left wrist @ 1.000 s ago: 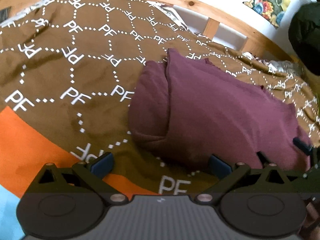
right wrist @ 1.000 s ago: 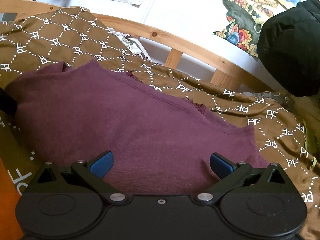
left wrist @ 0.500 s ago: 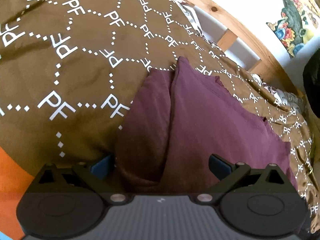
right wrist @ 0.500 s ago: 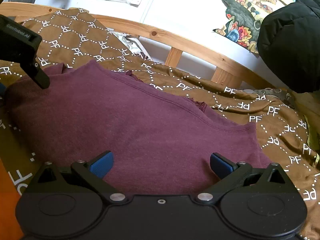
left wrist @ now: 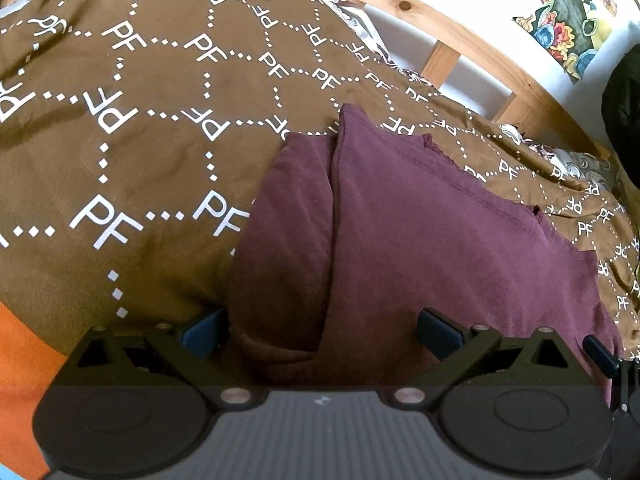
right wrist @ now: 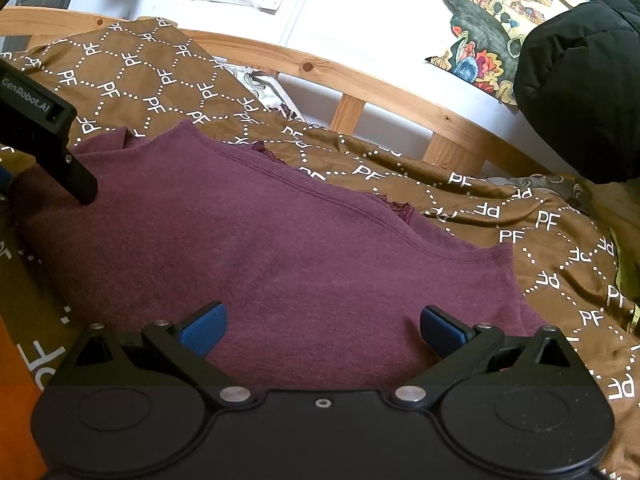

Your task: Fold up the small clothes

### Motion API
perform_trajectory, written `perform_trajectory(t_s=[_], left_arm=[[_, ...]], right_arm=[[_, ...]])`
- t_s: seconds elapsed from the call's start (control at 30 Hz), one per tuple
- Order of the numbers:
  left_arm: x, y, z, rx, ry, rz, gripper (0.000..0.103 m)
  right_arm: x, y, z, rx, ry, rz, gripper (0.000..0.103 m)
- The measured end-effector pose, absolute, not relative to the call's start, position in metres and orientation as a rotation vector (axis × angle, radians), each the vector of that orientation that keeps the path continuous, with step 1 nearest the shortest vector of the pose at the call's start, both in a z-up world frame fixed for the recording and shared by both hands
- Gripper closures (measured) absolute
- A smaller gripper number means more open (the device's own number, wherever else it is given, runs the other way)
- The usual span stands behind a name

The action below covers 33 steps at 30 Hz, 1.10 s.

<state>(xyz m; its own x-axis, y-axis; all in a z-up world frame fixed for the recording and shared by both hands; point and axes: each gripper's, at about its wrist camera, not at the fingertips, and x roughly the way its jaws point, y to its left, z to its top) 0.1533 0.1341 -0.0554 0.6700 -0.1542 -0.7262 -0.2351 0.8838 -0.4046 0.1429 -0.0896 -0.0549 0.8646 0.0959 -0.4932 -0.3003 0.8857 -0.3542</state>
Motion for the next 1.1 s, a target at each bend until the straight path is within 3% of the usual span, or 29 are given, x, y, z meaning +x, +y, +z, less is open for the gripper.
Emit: perform_trajectory(t_s=[0.3,0.43,0.5,0.77,0.97,1.1], left_arm=[[0.159,0.145,-0.049,-0.563,0.873,-0.006,0.001],[0.161,0.15,-0.046,-0.608,0.859,-0.01,0.008],[0.164,0.149,-0.046,-0.601,0.874,0.012,0.014],[0.167,0.153,-0.044,-0.596,0.904,0.075,0.056],[0.168,0.134,-0.025,-0.465,0.881,0.079,0.076],[0.165,0.12,-0.006,-0.399,0.818,0.054,0.081]], right_arm=[[0.143,-0.09,-0.055,-0.436,0.486,0.217,0.001],[0.143,-0.09,-0.055,-0.437,0.487,0.216,0.001],[0.143,-0.09,-0.054,-0.437,0.488,0.216,0.001],[0.148,-0.101,-0.047,-0.348,0.575,0.206,0.001],[0.144,-0.11,-0.029,-0.343,0.64,0.217,0.001],[0.136,-0.116,-0.011,-0.409,0.634,0.239,0.001]])
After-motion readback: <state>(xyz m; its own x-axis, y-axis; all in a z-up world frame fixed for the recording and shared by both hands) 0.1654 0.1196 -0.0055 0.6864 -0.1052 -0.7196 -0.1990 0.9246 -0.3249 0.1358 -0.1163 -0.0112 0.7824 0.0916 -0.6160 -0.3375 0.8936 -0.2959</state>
